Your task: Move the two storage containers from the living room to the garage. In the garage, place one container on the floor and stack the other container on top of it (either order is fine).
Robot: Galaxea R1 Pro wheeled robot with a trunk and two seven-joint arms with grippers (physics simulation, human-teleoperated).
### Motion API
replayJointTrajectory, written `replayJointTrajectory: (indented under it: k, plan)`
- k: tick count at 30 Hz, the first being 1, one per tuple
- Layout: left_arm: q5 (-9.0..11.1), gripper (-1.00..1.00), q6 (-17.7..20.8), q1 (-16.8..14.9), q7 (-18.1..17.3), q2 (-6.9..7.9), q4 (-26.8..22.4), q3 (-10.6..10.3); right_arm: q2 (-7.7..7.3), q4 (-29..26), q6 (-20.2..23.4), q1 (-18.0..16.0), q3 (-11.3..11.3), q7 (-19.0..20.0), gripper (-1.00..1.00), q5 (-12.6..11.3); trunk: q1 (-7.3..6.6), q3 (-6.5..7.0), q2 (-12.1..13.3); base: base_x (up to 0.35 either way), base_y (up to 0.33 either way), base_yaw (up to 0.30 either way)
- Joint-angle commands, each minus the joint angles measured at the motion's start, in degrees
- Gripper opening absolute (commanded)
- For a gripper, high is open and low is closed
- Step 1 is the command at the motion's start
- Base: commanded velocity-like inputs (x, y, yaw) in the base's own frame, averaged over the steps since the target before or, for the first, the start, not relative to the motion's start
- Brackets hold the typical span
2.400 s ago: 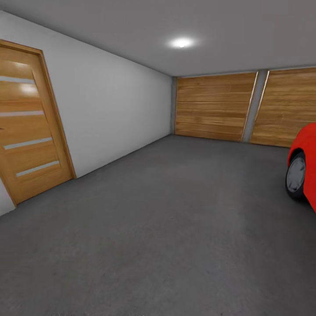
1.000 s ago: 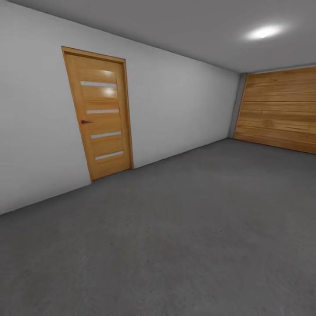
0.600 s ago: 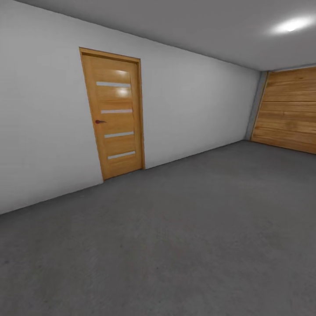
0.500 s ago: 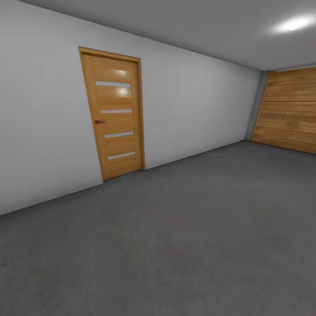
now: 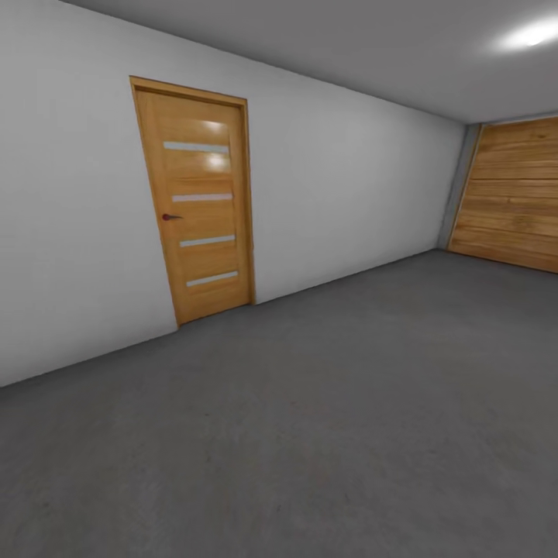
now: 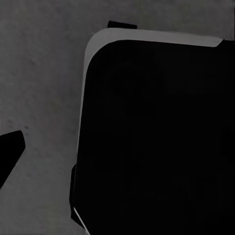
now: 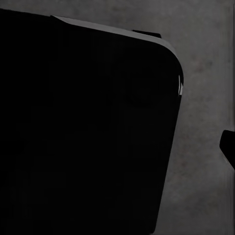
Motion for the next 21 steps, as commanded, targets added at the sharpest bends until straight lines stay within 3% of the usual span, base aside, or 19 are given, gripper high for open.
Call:
replayJointTrajectory:
  k: [1,8,21]
  plan:
    - [0.5,1.0,0.1,0.0,0.0,-0.04,-0.9,0.2,-0.02,0.0,-0.2,0.0,0.4,0.0,1.0,0.2,0.03,-0.04,0.0,0.322,0.0,0.0]
    - [0.6,1.0,0.5,0.0,0.1,-0.29,-4.4,0.3,0.04,0.0,-0.4,0.0,0.4,-0.1,1.0,0.1,0.03,-0.04,0.0,0.322,0.0,0.0]
    - [0.9,1.0,0.5,0.0,0.0,-0.4,-3.7,0.5,-0.09,0.1,-0.4,0.0,0.1,-0.4,1.0,-0.5,0.03,-0.04,0.0,0.323,0.0,0.0]
